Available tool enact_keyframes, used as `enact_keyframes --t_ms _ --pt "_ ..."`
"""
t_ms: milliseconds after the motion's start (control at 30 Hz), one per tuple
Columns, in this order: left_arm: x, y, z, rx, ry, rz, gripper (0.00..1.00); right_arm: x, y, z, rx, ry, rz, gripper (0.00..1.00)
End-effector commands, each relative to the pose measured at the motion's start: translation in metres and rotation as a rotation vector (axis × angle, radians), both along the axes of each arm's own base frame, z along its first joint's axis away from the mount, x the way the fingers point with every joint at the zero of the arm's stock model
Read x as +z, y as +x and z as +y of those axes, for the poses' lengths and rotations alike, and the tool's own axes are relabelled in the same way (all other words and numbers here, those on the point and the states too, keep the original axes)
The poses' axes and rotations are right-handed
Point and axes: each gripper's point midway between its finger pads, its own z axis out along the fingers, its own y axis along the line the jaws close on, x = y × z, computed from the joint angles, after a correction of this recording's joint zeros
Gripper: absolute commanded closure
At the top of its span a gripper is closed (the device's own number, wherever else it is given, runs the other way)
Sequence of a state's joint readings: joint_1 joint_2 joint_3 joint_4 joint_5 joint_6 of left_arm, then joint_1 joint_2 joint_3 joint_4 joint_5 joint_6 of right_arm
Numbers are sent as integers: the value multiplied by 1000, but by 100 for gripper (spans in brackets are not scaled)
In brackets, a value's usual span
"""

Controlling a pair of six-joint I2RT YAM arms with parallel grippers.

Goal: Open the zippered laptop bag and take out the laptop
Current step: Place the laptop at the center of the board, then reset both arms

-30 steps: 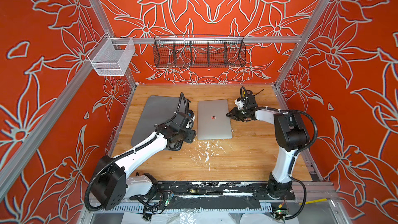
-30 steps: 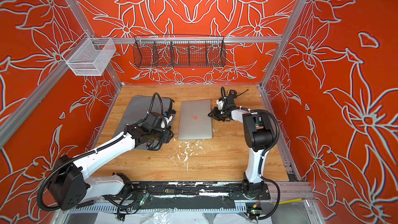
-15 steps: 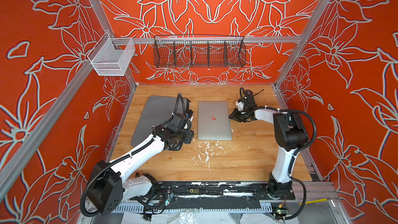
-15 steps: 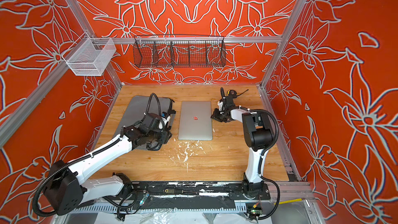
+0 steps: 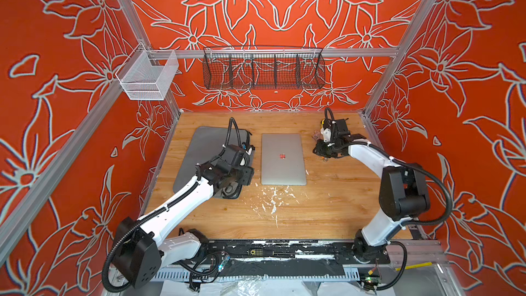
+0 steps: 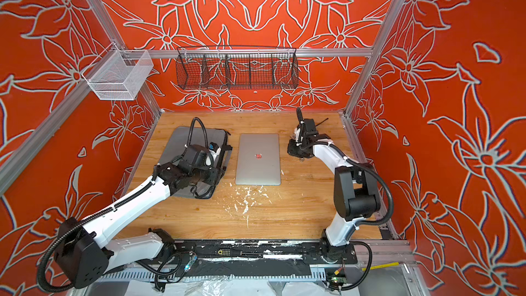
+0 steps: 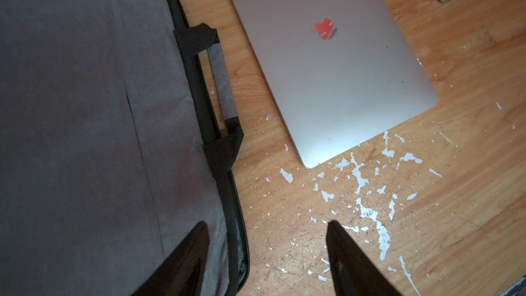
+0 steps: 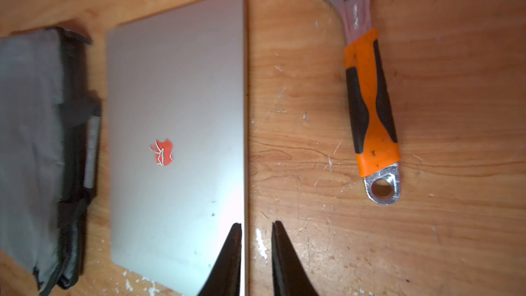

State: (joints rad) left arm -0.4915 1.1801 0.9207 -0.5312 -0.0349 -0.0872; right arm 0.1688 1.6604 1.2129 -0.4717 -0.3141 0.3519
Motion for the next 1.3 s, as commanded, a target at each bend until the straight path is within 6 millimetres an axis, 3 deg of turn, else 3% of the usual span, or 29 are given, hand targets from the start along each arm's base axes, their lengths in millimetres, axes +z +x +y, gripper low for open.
enact_keyframes --t_ms 0,200,367,500,667,833,900,1000,1033,1167,1267 --pt "15 1 17 41 22 -18 33 28 -16 -2 35 -57 -39 78" --pt "39 6 48 116 26 -75 28 76 -44 -21 43 -158 -178 75" --pt "68 8 80 191 45 -170 14 117 -70 -56 -7 -317 -327 70" --pt "82 6 106 274 76 -253 1 131 -87 -84 -97 -428 -428 61" --pt "74 6 136 439 133 -351 2 107 -112 -114 -236 -505 -506 37" --pt "67 -4 154 552 127 -416 2 76 -133 -143 -400 -561 -575 17" --pt "65 -8 160 584 124 -438 2 60 -139 -153 -483 -555 -614 16" --pt "56 -16 170 647 122 -450 2 39 -142 -149 -474 -519 -698 15" --pt "51 -18 172 663 123 -451 2 32 -143 -146 -452 -511 -723 4" --pt "34 -22 173 678 100 -458 2 18 -150 -148 -480 -494 -799 2" --pt "26 -22 173 679 94 -469 2 21 -154 -152 -519 -482 -856 3"
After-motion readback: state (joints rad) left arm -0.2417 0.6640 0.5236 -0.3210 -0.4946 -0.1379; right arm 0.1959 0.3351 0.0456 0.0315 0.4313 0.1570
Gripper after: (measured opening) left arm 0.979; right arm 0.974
